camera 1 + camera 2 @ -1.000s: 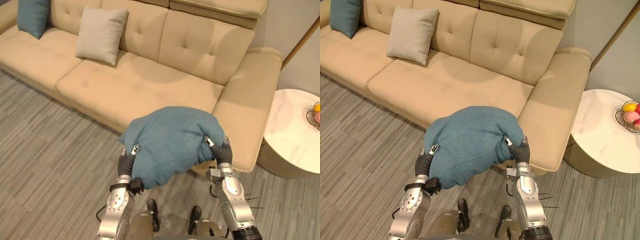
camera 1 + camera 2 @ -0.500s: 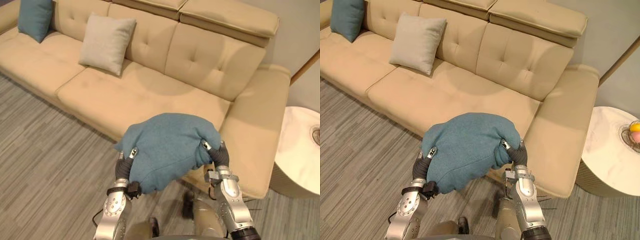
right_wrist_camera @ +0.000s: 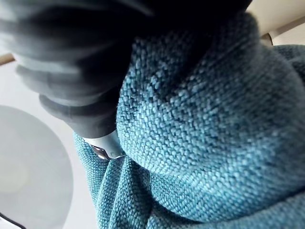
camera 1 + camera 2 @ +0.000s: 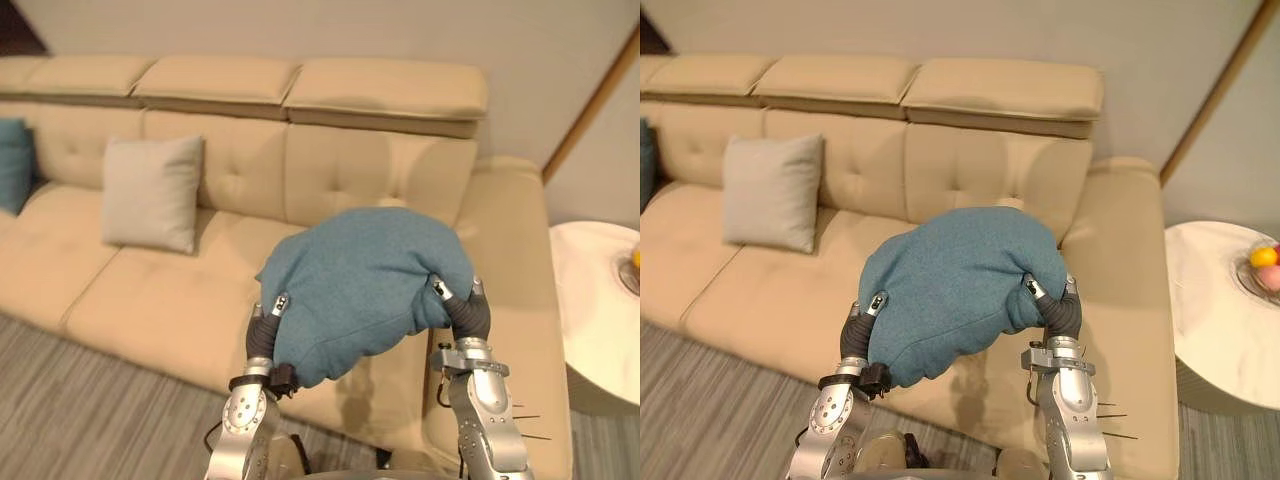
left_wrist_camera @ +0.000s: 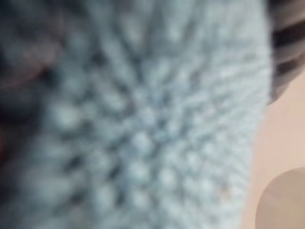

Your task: Pick up cushions and gather them together orderly.

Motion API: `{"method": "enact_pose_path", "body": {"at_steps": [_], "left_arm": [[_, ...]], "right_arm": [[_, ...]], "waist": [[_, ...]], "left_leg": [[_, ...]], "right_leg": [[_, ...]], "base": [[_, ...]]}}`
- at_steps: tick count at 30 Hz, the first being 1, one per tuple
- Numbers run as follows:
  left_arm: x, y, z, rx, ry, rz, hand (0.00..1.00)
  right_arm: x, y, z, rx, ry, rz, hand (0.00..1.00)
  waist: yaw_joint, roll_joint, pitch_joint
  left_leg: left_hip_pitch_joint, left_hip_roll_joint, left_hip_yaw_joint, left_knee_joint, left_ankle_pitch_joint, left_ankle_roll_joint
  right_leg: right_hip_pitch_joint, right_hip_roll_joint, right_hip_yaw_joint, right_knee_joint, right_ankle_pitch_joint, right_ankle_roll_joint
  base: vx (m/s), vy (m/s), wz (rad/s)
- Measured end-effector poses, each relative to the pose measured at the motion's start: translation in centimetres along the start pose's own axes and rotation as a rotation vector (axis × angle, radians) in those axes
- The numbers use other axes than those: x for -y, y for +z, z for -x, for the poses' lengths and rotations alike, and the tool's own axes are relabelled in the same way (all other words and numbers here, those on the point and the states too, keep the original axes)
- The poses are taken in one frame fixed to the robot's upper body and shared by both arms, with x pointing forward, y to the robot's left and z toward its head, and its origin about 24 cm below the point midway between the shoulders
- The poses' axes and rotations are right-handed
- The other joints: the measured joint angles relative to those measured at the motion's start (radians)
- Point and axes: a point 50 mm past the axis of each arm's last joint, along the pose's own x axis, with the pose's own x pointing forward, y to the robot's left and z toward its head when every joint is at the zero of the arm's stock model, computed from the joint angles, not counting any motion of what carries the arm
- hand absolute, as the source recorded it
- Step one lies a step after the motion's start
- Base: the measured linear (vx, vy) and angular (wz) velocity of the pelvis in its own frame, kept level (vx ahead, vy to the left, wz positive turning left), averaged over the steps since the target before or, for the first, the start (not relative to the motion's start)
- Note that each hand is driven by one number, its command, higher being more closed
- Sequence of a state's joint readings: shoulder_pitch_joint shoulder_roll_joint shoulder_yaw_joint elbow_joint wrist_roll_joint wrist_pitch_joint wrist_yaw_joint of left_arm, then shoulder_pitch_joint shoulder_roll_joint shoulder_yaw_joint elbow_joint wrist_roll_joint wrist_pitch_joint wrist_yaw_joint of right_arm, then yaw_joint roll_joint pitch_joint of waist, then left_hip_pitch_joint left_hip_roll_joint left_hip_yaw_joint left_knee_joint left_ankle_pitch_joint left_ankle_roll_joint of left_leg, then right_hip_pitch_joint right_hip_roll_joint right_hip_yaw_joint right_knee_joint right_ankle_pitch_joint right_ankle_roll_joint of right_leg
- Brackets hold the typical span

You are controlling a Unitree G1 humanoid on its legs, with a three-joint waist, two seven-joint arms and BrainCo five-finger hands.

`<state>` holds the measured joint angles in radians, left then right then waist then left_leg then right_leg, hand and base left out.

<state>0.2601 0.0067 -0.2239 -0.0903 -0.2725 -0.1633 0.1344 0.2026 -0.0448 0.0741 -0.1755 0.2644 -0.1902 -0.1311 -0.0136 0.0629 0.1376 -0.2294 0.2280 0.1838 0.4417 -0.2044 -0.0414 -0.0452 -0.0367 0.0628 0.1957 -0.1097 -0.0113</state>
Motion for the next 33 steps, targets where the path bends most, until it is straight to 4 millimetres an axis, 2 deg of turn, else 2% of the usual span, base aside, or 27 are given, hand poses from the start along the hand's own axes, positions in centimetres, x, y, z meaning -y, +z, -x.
{"method": "enact_pose_path", "body": {"at_steps": [1,2,3,4,5,6,8,11,13,15,17,18,19,21,22,23,24,25,26,27,28,30,31,32,33], "left_arm": [[0.0,-0.1,0.1,-0.002,0.003,0.004,1.00],[0.2,-0.3,0.4,-0.010,0.013,0.021,1.00],[-0.1,-0.5,0.3,-0.025,0.015,0.002,1.00],[-0.2,-0.5,0.4,-0.027,0.013,-0.008,1.00],[-0.5,-0.4,0.4,-0.024,0.007,-0.026,1.00],[-0.6,-0.4,0.4,-0.028,0.007,-0.034,1.00],[-0.7,-0.5,0.5,-0.031,0.008,-0.037,1.00],[-0.8,-0.3,0.3,-0.024,0.005,-0.047,1.00],[-0.5,0.4,-0.6,0.011,0.005,-0.050,1.00],[-0.1,1.5,-1.7,0.063,0.002,-0.049,1.00],[0.6,3.9,-4.1,0.170,0.014,-0.060,1.00],[0.9,4.5,-4.7,0.195,0.012,-0.063,1.00],[1.5,5.7,-5.9,0.243,0.003,-0.069,1.00],[3.0,9.2,-9.4,0.358,-0.024,-0.117,1.00],[3.4,10.0,-10.1,0.381,-0.029,-0.128,1.00],[4.2,12.3,-11.7,0.443,-0.038,-0.164,1.00],[5.1,15.5,-13.4,0.526,-0.043,-0.198,1.00],[5.5,17.0,-13.9,0.563,-0.043,-0.207,1.00],[6.7,20.4,-14.9,0.647,-0.045,-0.224,1.00],[7.8,23.4,-15.2,0.724,-0.044,-0.225,1.00],[8.2,24.6,-15.2,0.760,-0.044,-0.223,1.00],[9.1,30.0,-14.7,0.921,-0.032,-0.205,1.00],[9.6,32.0,-14.5,0.967,-0.029,-0.209,1.00],[9.8,32.8,-14.4,0.985,-0.029,-0.212,1.00],[10.4,34.6,-13.9,1.035,-0.029,-0.214,1.00]], "right_arm": [[0.1,-0.1,0.1,-0.005,-0.002,0.003,1.00],[0.4,-0.1,0.2,-0.010,0.000,0.019,1.00],[0.5,-1.0,0.4,-0.048,-0.012,0.018,1.00],[0.5,-1.3,0.7,-0.063,-0.024,0.011,1.00],[0.4,-1.7,1.2,-0.080,-0.036,0.017,1.00],[0.4,-1.7,1.3,-0.083,-0.036,0.030,1.00],[0.4,-2.0,1.2,-0.091,-0.033,0.043,1.00],[0.4,-3.0,0.5,-0.123,-0.027,0.070,1.00],[0.4,-3.2,-0.5,-0.127,-0.028,0.096,1.00],[-0.2,-2.8,-1.9,-0.096,-0.024,0.092,1.00],[-1.7,-1.0,-4.7,-0.005,-0.009,0.075,1.00],[-2.0,-0.5,-5.4,0.017,-0.008,0.073,1.00],[-2.6,0.6,-6.6,0.066,-0.008,0.068,1.00],[-3.8,4.3,-9.9,0.205,-0.035,0.050,1.00],[-4.0,5.1,-10.4,0.235,-0.041,0.047,1.00],[-4.5,7.4,-11.8,0.314,-0.058,0.030,1.00],[-5.5,10.6,-13.5,0.407,-0.072,0.002,1.00],[-6.0,11.8,-14.2,0.442,-0.082,-0.012,1.00],[-7.1,15.1,-15.3,0.530,-0.103,-0.047,1.00],[-8.1,17.8,-15.8,0.605,-0.117,-0.072,1.00],[-8.5,18.9,-15.9,0.635,-0.117,-0.086,1.00],[-10.2,23.5,-16.0,0.774,-0.123,-0.125,1.00],[-10.6,25.0,-16.1,0.813,-0.131,-0.125,1.00],[-10.7,25.6,-16.2,0.829,-0.136,-0.129,1.00],[-11.0,27.1,-16.2,0.862,-0.140,-0.138,0.00]], "waist": [[0.001,0.010,-0.003],[0.001,0.067,-0.012],[-0.008,0.054,-0.006],[-0.008,0.037,-0.007],[-0.016,-0.008,-0.008],[-0.024,-0.027,-0.009],[-0.021,-0.038,-0.014],[-0.025,-0.034,-0.014],[-0.025,-0.026,-0.012],[-0.029,-0.014,-0.011],[-0.029,0.004,0.002],[-0.028,0.007,0.008],[-0.027,0.008,0.032],[-0.025,0.007,0.083],[-0.026,0.006,0.088],[-0.026,0.006,0.101],[-0.026,0.005,0.135],[-0.026,0.005,0.145],[-0.026,0.006,0.170],[-0.026,0.006,0.200],[-0.026,0.006,0.206],[-0.029,0.009,0.227],[-0.033,0.008,0.239],[-0.033,0.009,0.241],[-0.033,0.008,0.242]], "left_leg": [[0.014,-0.004,-0.035,-0.078,0.030,-0.016],[0.040,0.016,-0.115,-0.176,0.139,-0.057],[0.044,-0.001,-0.108,-0.139,0.119,-0.109],[0.052,-0.013,-0.090,-0.147,0.111,-0.100],[0.059,-0.047,-0.061,-0.163,0.109,-0.086],[0.063,-0.067,-0.038,-0.172,0.116,-0.074],[0.070,-0.096,-0.010,-0.195,0.121,-0.067],[0.072,-0.112,0.008,-0.227,0.131,-0.053],[0.068,-0.115,0.014,-0.279,0.161,-0.052],[0.049,-0.113,0.021,-0.336,0.198,-0.054],[-0.015,-0.104,0.043,-0.391,0.247,-0.049],[-0.025,-0.104,0.048,-0.403,0.258,-0.050],[-0.038,-0.106,0.059,-0.415,0.273,-0.043],[-0.088,-0.113,0.065,-0.416,0.297,-0.031],[-0.102,-0.116,0.064,-0.416,0.302,-0.029],[-0.128,-0.124,0.063,-0.420,0.317,-0.021],[-0.139,-0.130,0.063,-0.433,0.336,-0.016],[-0.146,-0.131,0.063,-0.437,0.342,-0.014],[-0.164,-0.134,0.060,-0.447,0.361,-0.010],[-0.165,-0.137,0.056,-0.463,0.375,-0.009],[-0.170,-0.136,0.056,-0.474,0.385,-0.009],[-0.196,-0.136,0.047,-0.517,0.427,-0.009],[-0.201,-0.137,0.042,-0.530,0.440,-0.007],[-0.206,-0.138,0.038,-0.535,0.445,-0.007],[-0.230,-0.138,0.034,-0.535,0.450,-0.005]], "right_leg": [[-0.011,0.003,0.018,0.017,-0.012,0.016],[-0.026,0.035,0.045,0.041,-0.047,0.057],[-0.019,0.020,0.068,0.045,-0.055,0.071],[-0.019,0.001,0.065,0.039,-0.053,0.075],[-0.028,-0.045,0.080,0.034,-0.059,0.104],[-0.035,-0.071,0.084,0.026,-0.054,0.113],[-0.044,-0.102,0.091,0.003,-0.041,0.131],[-0.051,-0.114,0.100,-0.035,-0.020,0.145],[-0.069,-0.110,0.102,-0.068,0.006,0.139],[-0.109,-0.103,0.105,-0.093,0.036,0.132],[-0.200,-0.087,0.111,-0.106,0.095,0.131],[-0.220,-0.087,0.115,-0.109,0.105,0.131],[-0.242,-0.087,0.123,-0.111,0.120,0.135],[-0.297,-0.093,0.129,-0.110,0.150,0.143],[-0.310,-0.096,0.129,-0.110,0.153,0.144],[-0.337,-0.102,0.129,-0.110,0.163,0.152],[-0.354,-0.107,0.129,-0.110,0.175,0.153],[-0.363,-0.108,0.129,-0.111,0.180,0.156],[-0.383,-0.109,0.129,-0.113,0.190,0.159],[-0.388,-0.110,0.125,-0.118,0.195,0.160],[-0.396,-0.108,0.125,-0.123,0.202,0.159],[-0.418,-0.106,0.113,-0.163,0.236,0.160],[-0.420,-0.106,0.106,-0.172,0.244,0.161],[-0.424,-0.106,0.103,-0.176,0.246,0.163],[-0.441,-0.107,0.099,-0.182,0.253,0.164]], "base": [[0.15,0.371,-1.21],[0.13,0.418,-1.14],[0.13,0.427,-1.04],[0.16,0.404,-0.51],[0.12,0.250,-0.28],[0.12,0.207,-0.22],[0.11,0.158,-0.24],[0.06,0.066,-0.17],[0.01,-0.007,-0.16],[-0.04,-0.041,-0.21],[-0.07,-0.038,-0.32],[-0.09,-0.013,-0.25],[-0.13,0.006,-0.23],[-0.18,0.028,-0.10],[-0.16,0.034,0.09],[-0.18,0.041,0.07],[-0.15,0.034,0.04],[-0.17,0.030,0.03],[-0.16,0.012,0.07],[-0.18,0.010,0.06],[-0.13,-0.001,0.02],[-0.07,-0.001,0.05],[-0.04,0.003,0.12],[-0.04,0.005,0.12],[-0.04,-0.001,0.12]]}}
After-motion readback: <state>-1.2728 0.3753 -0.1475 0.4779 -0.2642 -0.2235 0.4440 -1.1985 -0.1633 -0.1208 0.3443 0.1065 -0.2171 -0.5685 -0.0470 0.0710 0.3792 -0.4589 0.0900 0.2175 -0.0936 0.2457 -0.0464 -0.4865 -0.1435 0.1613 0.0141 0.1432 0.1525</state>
